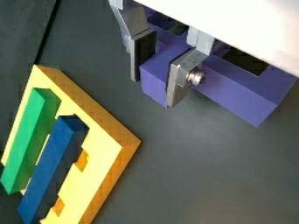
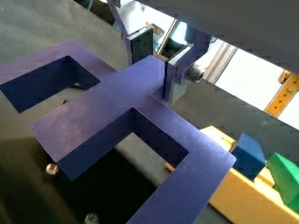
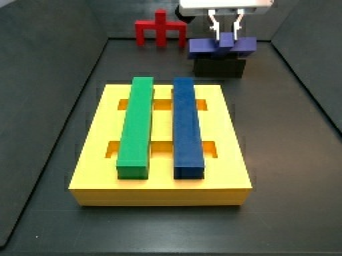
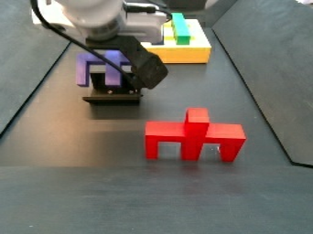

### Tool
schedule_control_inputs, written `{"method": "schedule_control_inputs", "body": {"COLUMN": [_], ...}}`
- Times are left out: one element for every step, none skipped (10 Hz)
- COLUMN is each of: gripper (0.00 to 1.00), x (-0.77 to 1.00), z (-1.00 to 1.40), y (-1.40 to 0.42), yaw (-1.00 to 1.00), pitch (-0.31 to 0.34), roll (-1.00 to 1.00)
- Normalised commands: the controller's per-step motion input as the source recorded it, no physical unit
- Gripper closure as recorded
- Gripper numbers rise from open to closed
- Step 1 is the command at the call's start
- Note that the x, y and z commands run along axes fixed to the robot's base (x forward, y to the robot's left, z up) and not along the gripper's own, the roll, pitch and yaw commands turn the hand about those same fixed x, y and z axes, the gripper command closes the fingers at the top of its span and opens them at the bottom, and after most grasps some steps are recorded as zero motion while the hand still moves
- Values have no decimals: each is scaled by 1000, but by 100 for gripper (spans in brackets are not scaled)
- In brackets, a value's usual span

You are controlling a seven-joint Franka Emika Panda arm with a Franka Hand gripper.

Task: Pick up the purple object. Move up. Place the purple object on the fixture. Regrasp the purple object. Move to above the board. Insert the purple object.
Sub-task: Place the purple object on the fixture.

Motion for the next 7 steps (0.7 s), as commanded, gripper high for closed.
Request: {"method": "schedule_control_inputs", "body": {"gripper": [100, 100, 100, 100, 100, 100, 100], "x": [3, 20, 17, 60, 163, 149, 86], "z": [-266, -297, -277, -243, -260, -226, -97], "y": [143, 111, 89, 26, 0, 14, 0], "yaw": [0, 0, 0, 0, 0, 0, 0], "pitch": [0, 0, 0, 0, 0, 0, 0], "roll": [0, 0, 0, 0, 0, 0, 0]}}
